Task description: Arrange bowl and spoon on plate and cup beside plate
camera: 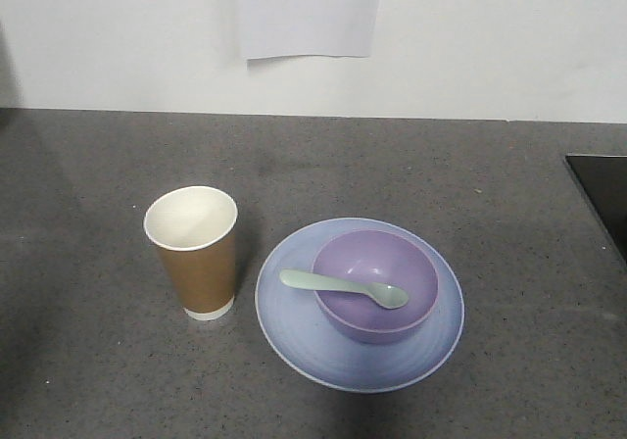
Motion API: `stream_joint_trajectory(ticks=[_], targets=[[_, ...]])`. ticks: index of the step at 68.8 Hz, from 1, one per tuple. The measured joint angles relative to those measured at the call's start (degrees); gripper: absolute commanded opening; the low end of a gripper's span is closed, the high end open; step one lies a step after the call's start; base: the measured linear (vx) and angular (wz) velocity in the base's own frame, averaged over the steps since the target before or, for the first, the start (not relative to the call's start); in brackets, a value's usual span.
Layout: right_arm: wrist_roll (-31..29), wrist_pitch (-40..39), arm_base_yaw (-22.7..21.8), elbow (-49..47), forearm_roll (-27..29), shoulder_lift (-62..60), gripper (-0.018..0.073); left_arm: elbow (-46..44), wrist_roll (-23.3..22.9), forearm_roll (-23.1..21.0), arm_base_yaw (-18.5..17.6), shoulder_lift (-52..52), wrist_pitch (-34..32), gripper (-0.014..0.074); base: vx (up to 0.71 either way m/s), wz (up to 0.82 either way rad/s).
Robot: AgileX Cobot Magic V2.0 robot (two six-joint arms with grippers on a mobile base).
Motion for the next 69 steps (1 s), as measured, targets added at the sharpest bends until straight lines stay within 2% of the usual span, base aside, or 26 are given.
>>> stream_joint_trajectory(ticks=[12,16,20,25,31,47,58,69], targets=[[0.0,0.0,0.0,0.0,0.0,0.0,-0.0011,0.1,0.1,0.1,0.0,0.0,-0.6,-0.0008,0.00,0.00],[0.0,0.0,0.0,0.0,0.0,0.0,-0.0011,1.0,0.2,0.2,0.0,-0.2,-2.7,-0.0008,0.00,0.00],[0.0,0.0,0.0,0.0,0.0,0.0,-0.0011,3.6,1.0,0.2,0.0,-1.0,-7.5,-0.0008,0.00,0.00],[0.0,0.0,0.0,0.0,0.0,0.0,-0.0011,8.5,3.3,-0.3,0.0,-2.8,-15.0,-0.0007,0.00,0.00],[0.0,0.0,0.0,0.0,0.0,0.0,-0.0011,14.7,8.4,-2.5,0.2,-5.5,-23.6,-0.0006,0.00,0.00],[0.0,0.0,0.0,0.0,0.0,0.0,-0.0011,31.7,24.6,-13.9,5.3,-13.0,-38.4,-0.0006,0.00,0.00],[0.0,0.0,0.0,0.0,0.0,0.0,-0.0011,40.2,27.6,-16.7,7.5,-18.9,-44.6,-0.0006,0.00,0.00],[0.0,0.0,0.0,0.0,0.0,0.0,-0.0011,42.4,28.0,-17.0,8.7,-24.2,-43.4,-0.0006,0.00,0.00]])
